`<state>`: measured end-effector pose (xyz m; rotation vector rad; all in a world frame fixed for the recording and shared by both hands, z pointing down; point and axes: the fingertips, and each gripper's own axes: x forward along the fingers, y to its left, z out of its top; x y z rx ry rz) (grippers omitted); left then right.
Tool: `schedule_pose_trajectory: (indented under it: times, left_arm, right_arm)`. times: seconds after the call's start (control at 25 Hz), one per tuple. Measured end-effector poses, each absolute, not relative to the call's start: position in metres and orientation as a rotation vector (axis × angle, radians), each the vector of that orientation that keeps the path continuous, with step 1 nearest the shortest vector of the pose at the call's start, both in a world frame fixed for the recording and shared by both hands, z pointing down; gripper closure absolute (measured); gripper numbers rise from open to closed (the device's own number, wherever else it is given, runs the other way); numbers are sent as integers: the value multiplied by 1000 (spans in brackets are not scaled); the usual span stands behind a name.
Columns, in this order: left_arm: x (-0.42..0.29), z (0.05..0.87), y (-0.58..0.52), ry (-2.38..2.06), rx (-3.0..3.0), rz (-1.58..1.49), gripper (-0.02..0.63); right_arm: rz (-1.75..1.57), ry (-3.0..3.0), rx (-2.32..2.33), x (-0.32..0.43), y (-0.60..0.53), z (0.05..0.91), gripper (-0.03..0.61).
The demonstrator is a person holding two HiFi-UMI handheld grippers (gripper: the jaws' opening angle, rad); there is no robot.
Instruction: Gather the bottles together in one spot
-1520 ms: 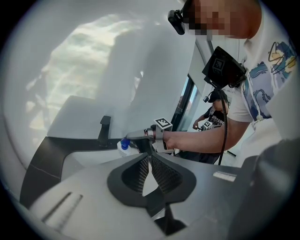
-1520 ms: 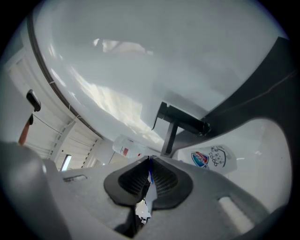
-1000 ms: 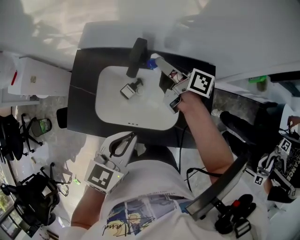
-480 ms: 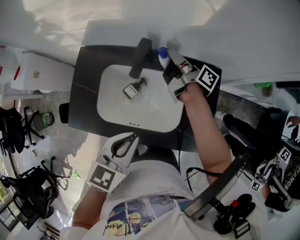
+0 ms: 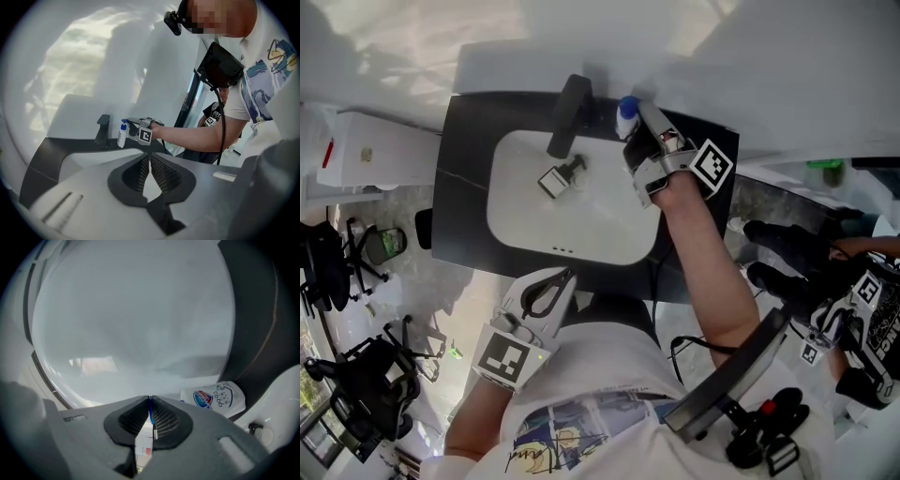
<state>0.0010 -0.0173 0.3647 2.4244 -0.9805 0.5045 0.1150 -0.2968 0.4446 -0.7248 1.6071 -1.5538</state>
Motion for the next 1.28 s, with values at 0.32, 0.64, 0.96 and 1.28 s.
schedule_pose_trajectory:
  times: [0.32,0.64,0.96,1.28]
  left_arm:
    - [3,364,-15,-956,2446,511,597]
    - [-4,363,-12,-965,2441,507,597]
    - [-6,364,-7,-927,2459,501,597]
    - [-21,366,1,-899,2479,474,597]
  right_arm:
    - [-1485,1620,-765,124,-301,446,537]
    - [-1478,1645,-753,122,-295,453,479]
    - [-1477,1687,-761,123,-272,453,465]
    - [-1496,1923,-848,85,-220,467,465]
